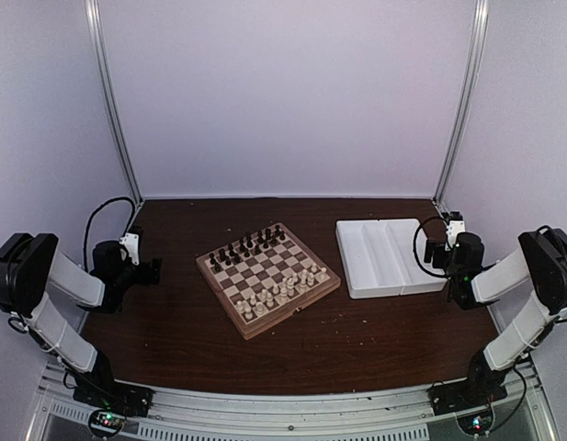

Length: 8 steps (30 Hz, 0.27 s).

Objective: Set up the chess pieces on the board
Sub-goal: Reset both arms

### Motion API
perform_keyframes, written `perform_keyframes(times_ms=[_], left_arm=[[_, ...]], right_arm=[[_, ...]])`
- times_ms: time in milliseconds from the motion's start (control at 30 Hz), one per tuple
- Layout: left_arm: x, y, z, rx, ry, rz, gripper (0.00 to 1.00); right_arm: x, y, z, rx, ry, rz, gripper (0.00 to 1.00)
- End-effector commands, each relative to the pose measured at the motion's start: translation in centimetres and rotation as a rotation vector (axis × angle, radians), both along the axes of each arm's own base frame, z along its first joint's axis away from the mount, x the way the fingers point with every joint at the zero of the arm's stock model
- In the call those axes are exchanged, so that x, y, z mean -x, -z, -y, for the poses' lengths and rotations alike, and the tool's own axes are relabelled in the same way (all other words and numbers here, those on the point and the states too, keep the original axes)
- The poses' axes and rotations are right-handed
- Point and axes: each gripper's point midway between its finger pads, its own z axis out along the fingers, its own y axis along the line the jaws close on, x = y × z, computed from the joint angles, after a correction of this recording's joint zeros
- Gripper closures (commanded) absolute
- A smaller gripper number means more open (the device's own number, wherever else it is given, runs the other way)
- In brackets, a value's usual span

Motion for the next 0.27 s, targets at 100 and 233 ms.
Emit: perform_keyframes(times_ms=[100, 233], left_arm=[[-1.07, -1.72, 0.51, 0.022, 0.024, 0.065, 0.02], [-1.07, -1.72, 0.50, 0.021, 0.024, 0.066, 0.02]], right_arm=[[-0.49, -0.68, -0.13, -0.008, -0.007, 0.026, 0.00], [-0.51, -0.65, -0.17, -0.009, -0.008, 0.024, 0.00]])
